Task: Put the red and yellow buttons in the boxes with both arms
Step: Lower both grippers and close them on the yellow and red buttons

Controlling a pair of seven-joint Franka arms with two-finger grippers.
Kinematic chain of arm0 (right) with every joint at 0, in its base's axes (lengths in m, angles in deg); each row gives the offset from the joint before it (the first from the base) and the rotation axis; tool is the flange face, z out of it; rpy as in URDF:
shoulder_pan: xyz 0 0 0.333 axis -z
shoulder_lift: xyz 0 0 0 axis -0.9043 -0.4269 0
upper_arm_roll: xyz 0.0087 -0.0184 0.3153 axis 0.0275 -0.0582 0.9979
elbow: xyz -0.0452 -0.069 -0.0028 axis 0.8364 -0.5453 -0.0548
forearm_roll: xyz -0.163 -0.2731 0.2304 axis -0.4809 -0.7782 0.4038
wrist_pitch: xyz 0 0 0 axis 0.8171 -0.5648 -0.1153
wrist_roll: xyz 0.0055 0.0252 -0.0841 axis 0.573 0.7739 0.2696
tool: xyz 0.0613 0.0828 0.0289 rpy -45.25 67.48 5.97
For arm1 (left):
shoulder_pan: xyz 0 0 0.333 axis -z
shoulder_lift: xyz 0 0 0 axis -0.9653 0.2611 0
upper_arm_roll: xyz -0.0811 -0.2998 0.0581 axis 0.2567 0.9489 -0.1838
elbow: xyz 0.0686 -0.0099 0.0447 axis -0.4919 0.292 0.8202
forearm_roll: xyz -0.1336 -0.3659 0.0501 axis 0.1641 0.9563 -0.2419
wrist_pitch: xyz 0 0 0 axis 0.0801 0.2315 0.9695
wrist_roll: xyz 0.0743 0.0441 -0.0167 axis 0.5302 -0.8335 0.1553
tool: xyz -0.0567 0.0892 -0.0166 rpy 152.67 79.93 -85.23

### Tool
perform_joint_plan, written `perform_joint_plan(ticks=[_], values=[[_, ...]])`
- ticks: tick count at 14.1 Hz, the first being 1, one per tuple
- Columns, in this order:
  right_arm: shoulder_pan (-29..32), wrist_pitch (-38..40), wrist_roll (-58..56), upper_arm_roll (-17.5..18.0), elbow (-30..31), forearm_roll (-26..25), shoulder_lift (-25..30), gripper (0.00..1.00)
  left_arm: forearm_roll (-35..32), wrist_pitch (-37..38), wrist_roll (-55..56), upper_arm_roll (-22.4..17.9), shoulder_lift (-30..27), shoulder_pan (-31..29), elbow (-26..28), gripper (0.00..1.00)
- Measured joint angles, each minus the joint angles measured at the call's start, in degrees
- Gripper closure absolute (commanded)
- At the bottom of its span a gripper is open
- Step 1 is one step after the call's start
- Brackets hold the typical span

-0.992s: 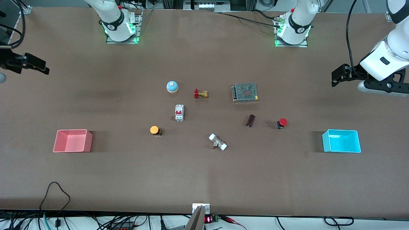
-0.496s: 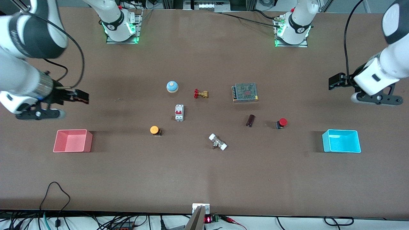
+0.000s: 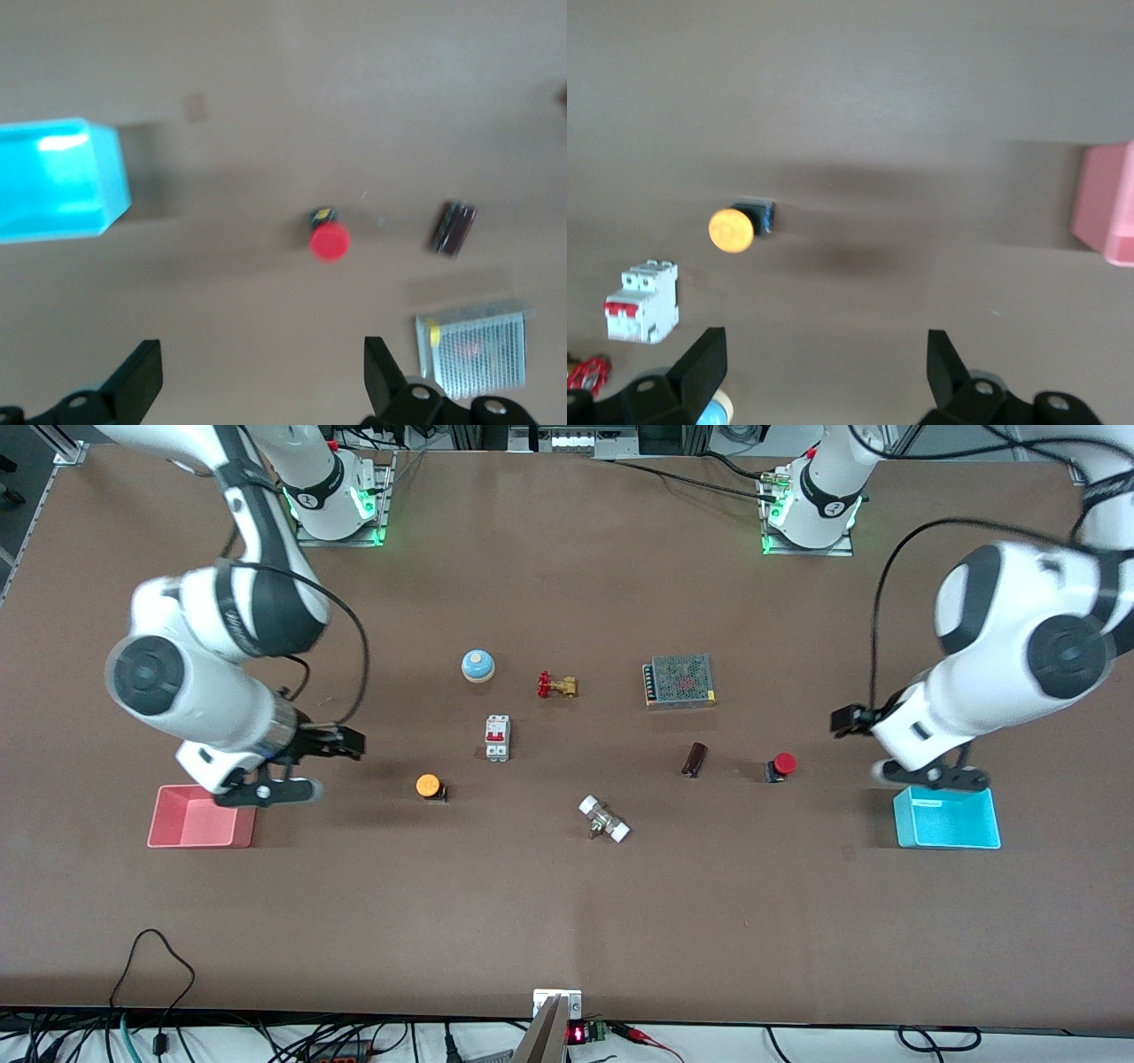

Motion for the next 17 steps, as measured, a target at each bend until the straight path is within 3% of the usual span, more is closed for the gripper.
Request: perform_joint_plan(ticks=[6, 13, 17], values=[[-4.60, -5.02, 3.12, 0.02, -2.09, 0.11, -8.21, 0.00, 0.00, -11.27, 0.79, -0.03, 8.20, 1.74, 2.59, 0.00], [-8.32, -13.69, 10.70, -0.22, -3.24, 0.11, -15.28, 0.00, 0.00, -28.46, 4.36, 0.00, 8.70, 2.56, 15.62, 0.00], [-7.95, -14.43, 11.37, -0.52, -3.73, 0.11, -17.39, 0.00, 0.00, -32.72, 4.72, 0.01, 8.71, 2.63, 18.59, 0.00]])
